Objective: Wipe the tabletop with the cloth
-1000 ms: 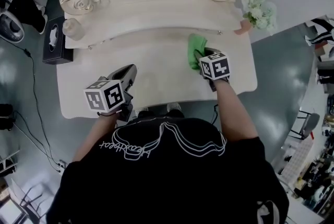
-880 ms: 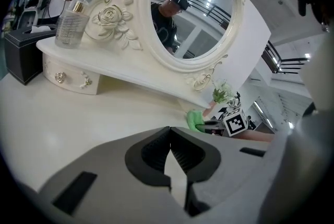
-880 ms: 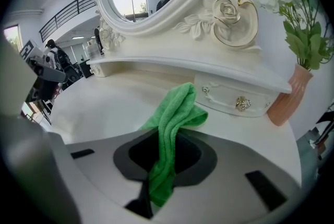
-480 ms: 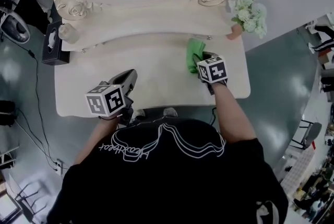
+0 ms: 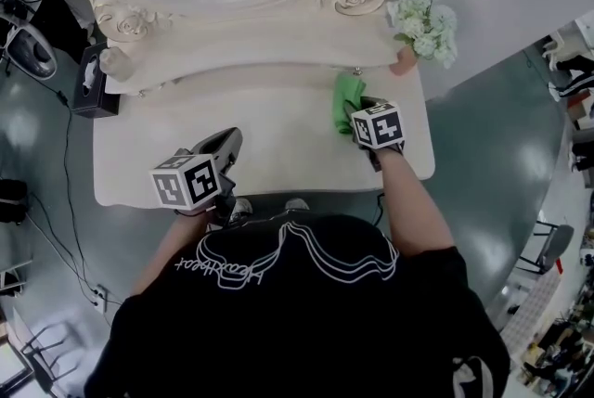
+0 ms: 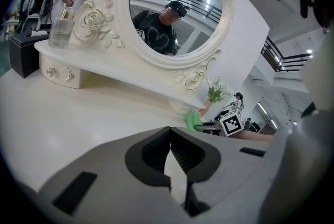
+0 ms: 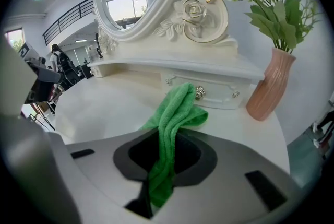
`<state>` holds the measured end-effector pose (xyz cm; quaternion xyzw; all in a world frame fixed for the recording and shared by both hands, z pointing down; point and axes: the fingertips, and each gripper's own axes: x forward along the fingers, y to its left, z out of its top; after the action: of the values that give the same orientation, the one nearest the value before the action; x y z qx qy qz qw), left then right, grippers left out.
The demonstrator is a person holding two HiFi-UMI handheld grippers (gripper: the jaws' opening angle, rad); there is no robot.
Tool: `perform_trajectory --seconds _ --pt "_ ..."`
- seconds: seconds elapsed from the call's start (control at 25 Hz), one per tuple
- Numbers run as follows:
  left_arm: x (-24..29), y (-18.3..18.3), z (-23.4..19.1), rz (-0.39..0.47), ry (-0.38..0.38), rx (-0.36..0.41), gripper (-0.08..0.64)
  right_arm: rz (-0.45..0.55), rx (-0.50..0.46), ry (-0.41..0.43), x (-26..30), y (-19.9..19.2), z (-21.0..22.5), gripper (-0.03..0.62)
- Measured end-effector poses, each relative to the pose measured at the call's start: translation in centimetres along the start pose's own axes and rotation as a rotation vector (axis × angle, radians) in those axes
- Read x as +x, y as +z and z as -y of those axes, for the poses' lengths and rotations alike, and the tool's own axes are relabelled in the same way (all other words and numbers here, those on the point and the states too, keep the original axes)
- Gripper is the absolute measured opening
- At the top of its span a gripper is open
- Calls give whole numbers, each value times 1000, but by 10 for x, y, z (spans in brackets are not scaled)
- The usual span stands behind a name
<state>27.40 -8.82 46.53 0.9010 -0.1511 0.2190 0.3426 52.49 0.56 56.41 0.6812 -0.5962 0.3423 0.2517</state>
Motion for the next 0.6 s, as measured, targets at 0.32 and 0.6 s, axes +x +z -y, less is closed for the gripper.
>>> perform_trajectory --seconds 0.32,0.6 --pt "8 -10 14 0 11 -14 4 8 -1 9 -7 -7 17 60" --pt "17 -15 26 5 13 -15 3 11 -3 9 -14 -15 34 58"
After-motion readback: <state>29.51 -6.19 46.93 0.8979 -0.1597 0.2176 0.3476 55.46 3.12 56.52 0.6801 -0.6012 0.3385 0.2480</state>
